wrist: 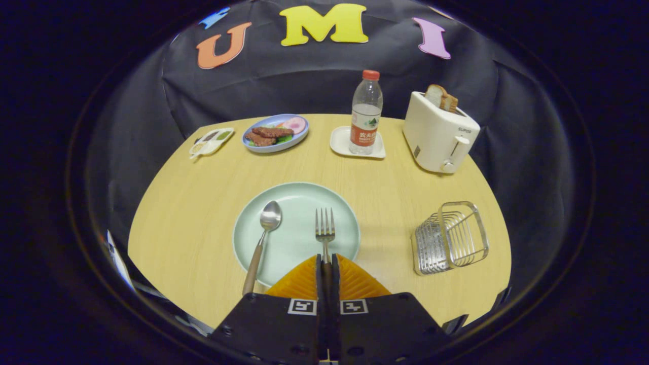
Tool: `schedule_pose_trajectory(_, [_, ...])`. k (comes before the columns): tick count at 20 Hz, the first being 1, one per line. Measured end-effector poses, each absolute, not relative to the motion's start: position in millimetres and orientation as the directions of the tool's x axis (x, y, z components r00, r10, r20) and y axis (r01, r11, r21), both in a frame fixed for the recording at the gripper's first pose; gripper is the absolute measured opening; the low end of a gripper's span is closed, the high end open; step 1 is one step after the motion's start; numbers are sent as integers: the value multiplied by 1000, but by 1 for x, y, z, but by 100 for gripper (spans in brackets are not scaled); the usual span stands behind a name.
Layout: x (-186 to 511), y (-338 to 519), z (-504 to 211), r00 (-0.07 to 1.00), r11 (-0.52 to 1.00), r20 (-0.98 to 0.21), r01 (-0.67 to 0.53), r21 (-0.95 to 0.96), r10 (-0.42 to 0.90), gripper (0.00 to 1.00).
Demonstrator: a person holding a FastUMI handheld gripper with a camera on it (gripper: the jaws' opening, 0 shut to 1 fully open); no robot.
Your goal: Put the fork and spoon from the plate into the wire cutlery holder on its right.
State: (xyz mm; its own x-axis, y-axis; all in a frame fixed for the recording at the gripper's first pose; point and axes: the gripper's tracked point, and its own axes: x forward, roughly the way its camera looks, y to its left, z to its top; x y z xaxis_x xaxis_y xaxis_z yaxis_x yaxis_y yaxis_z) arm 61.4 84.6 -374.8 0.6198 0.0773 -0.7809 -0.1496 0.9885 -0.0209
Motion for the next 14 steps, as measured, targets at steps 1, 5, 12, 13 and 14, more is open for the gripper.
schedule_pose_trajectory(1, [59,78,-368,625,989,-776,-148,-21,77,2])
schedule_pose_trajectory(5, [61,43,-335,662,992,-746,-127,-26,65,2])
schedule_pose_trajectory(12, [60,-27,-296,687,996,-726,-79,-30,33,2])
schedule_pose_trajectory(13, [58,-37,-296,685,997,-728,-70,-34,23,2])
schedule_pose_trajectory(14, [58,-46,-297,679,997,-734,-63,-38,15,2])
